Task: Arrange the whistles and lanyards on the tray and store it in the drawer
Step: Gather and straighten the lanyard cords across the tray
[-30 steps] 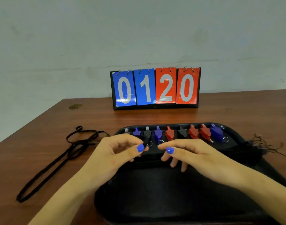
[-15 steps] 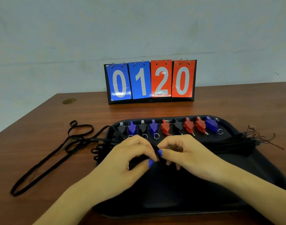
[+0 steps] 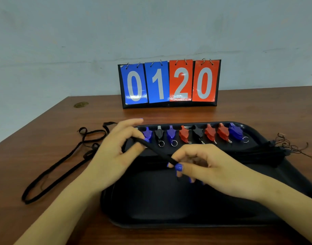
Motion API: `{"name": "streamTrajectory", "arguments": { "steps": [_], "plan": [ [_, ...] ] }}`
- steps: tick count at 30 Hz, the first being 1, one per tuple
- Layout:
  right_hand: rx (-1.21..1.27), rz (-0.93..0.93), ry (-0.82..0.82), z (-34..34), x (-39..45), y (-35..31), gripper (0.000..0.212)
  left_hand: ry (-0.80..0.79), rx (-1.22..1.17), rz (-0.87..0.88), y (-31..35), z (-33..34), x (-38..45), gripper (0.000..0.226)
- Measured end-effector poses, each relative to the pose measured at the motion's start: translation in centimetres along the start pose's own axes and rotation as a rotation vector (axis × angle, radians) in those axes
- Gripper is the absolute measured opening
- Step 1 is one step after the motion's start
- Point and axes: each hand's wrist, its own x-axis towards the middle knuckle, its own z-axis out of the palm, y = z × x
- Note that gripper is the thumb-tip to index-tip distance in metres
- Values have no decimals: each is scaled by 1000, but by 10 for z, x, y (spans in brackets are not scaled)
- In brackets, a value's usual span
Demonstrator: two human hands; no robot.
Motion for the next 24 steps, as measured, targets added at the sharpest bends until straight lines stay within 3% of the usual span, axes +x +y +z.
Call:
{"name": "streamTrajectory", "arguments": {
  "steps": [5,9,13,16,24],
  "plan": [
    [-11,35,89,-15,2,2,19,176,30,-65,-11,-27,6,4],
    [100,68,215,-31,2,1,21,265,99,-110,-19,-38,5,22],
    [228,148,346,-52,0,2,22,305,117,-172,-27,-45,6,12],
    [279,167,456,-69,-4,6,25,358,42,-252,-35,-52,4,19],
    [239,217,530,-97,-10,16,22,290,-8,-349,-36,-57,1,34]
  ]
}}
